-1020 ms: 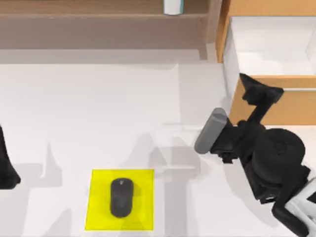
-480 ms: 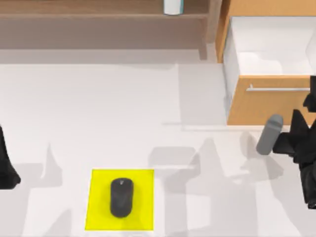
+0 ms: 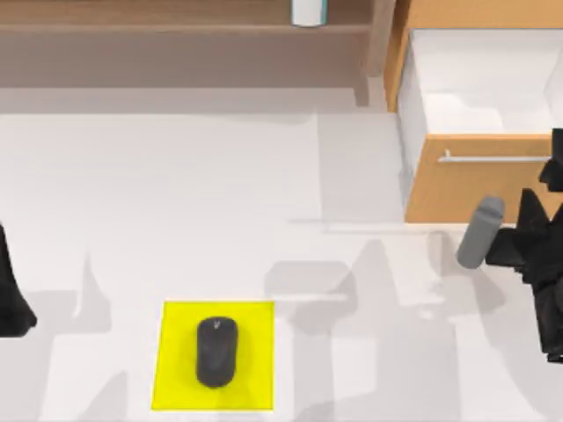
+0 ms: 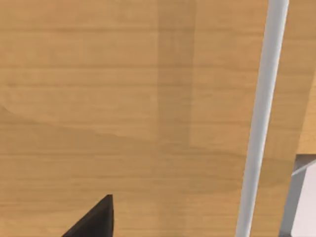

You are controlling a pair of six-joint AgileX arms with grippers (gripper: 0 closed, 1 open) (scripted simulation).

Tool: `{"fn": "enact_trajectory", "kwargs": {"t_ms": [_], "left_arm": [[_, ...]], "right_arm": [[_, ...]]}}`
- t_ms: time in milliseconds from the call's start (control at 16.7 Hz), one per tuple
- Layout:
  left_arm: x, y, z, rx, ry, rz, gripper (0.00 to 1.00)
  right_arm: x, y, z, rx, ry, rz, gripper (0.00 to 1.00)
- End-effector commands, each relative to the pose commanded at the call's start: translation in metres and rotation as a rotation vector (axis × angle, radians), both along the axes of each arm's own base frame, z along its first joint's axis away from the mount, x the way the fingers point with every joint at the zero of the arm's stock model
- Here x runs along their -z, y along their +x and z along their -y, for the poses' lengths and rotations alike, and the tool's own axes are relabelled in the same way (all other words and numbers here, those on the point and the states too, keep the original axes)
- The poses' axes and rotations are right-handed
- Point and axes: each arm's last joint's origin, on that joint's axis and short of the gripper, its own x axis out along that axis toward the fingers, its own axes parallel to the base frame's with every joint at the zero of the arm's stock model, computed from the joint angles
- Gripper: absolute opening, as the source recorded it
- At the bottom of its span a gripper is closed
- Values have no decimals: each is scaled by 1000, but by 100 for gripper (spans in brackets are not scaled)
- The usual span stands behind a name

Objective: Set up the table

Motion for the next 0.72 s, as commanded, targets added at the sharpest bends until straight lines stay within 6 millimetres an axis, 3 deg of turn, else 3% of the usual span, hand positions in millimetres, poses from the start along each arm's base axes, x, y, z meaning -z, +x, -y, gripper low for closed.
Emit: {"fn": "enact_trajectory", "kwargs": {"t_ms": [180, 420, 720], "left_arm": [[0, 0, 0, 0, 0, 0, 100], [0, 0, 0, 0, 0, 0, 100], [0, 0, 0, 0, 0, 0, 100]], "right_arm": [[0, 14, 2, 0, 0, 0, 100], [0, 15, 2, 0, 0, 0, 100], [0, 15, 2, 0, 0, 0, 62]]}}
